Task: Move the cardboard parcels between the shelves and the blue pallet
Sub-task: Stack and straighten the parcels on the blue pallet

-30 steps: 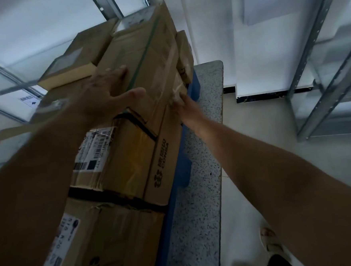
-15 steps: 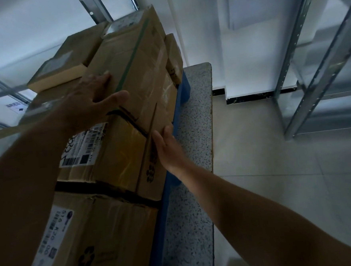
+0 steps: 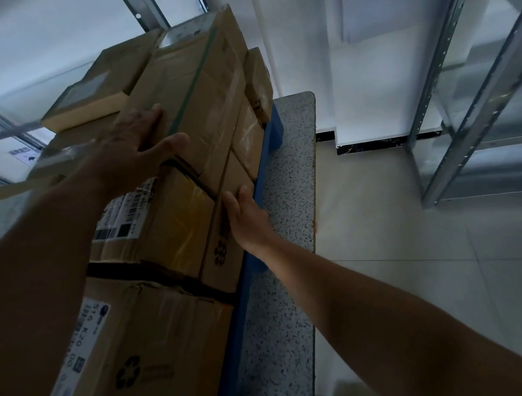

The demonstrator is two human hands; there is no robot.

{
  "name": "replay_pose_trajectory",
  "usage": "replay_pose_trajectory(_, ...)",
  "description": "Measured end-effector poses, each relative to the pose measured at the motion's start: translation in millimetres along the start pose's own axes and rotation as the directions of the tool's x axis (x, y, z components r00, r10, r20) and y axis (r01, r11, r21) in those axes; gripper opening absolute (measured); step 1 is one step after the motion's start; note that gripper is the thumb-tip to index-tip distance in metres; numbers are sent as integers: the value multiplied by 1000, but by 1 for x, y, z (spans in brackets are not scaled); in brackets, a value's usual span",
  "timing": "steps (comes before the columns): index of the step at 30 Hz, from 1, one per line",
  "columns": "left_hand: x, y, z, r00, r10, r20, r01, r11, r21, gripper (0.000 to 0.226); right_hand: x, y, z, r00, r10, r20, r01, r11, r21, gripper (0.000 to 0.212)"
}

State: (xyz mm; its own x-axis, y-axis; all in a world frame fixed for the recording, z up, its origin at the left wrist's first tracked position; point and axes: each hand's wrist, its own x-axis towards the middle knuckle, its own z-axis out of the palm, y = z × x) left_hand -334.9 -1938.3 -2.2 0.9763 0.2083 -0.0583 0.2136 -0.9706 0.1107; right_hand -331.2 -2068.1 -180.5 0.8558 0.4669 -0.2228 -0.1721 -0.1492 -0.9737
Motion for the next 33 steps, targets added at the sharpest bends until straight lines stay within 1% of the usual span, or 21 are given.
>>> replay_pose_trajectory(2,0,4,0,1000,0,-9,0,1000,-25,87,-2,-4,-5,1000,-9,20,9,1000,-27,52)
replay_pose_trajectory(4,-2,9,-1,1000,3,-24,-5,997,-78,73,-2,-7,-11,999,-32,18,32,999,-13,47)
replay_pose_trajectory(6,-4,12,-3,1000,15,-15,-17,993,-114,69,-3,-11,-18,999,-49,11,49,998,-35,46)
replay_pose_trajectory(9,-7,14,-4,1000,13,8,-12,995,-96,69,-11,-16,-22,995,-84,46,87,993,-74,47)
replay_pose_trajectory(12,-11,11,-4,1000,-14,4,14,997,-79,76,-21,-17,-16,993,-78,85,80,997,-24,49)
replay_pose_trajectory(15,-10,3,-6,999,-33,32,31,997,65,98,-20,-17,-11,992,-111,56,112,993,-26,43)
replay_pose_trajectory(16,-8,0,-8,999,-30,44,26,997,73,103,-18,-18,-13,992,-116,39,116,993,-5,41)
replay_pose_trajectory(18,-2,-2,-12,998,-23,66,22,1000,17,109,-10,-23,-23,993,-116,-20,116,993,9,40)
replay_pose_trajectory(21,13,2,-23,999,-46,10,46,999,-19,105,16,-30,-48,990,-101,-103,95,994,-58,31)
replay_pose_trajectory(23,30,9,-31,997,-35,-69,36,999,13,104,39,-36,-66,986,-110,-123,95,988,-118,29)
replay_pose_trajectory(25,50,18,-36,992,5,-127,2,998,55,100,63,-43,-85,982,-126,-142,103,982,-161,24)
replay_pose_trajectory(27,72,28,-38,989,35,-141,-25,997,67,97,87,-48,-102,977,-135,-167,108,981,-163,28)
replay_pose_trajectory(31,121,45,-39,988,82,-134,-83,997,-4,92,131,-51,-127,971,-130,-202,102,984,-144,28)
replay_pose_trajectory(33,144,51,-36,986,63,-153,-72,996,-55,86,152,-53,-135,970,-127,-209,97,984,-146,27)
